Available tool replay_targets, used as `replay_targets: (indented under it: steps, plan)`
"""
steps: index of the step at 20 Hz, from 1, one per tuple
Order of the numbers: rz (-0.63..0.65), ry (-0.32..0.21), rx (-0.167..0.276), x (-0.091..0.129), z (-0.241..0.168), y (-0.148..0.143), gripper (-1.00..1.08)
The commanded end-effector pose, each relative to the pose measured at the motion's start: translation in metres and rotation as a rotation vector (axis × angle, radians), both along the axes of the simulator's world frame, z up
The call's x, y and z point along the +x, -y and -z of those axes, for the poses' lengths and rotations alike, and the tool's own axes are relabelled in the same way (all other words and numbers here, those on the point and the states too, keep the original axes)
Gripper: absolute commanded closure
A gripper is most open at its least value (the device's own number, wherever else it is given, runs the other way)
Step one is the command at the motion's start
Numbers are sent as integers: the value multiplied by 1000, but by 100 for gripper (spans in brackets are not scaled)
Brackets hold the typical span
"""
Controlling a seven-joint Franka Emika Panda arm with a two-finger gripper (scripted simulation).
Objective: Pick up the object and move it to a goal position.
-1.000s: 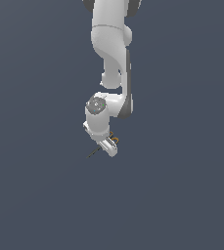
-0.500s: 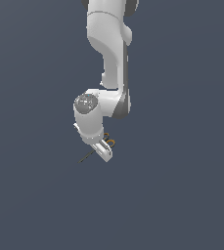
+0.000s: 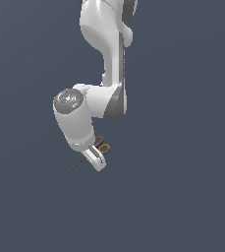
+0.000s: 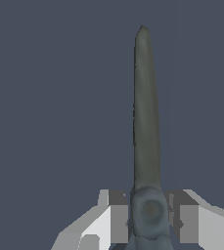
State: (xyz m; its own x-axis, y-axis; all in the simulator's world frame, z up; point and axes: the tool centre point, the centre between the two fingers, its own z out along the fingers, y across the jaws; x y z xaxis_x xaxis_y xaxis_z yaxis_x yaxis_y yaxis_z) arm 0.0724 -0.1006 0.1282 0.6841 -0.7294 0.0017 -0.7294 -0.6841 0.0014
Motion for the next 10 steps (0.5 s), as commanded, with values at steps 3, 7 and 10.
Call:
replay_targets:
  steps: [3, 7, 10]
  plan:
    - [-1, 0, 0, 20, -21, 9, 108]
    - [-1, 0, 1, 35, -37, 16, 108]
    - [-1, 0, 1, 45, -47, 21, 108]
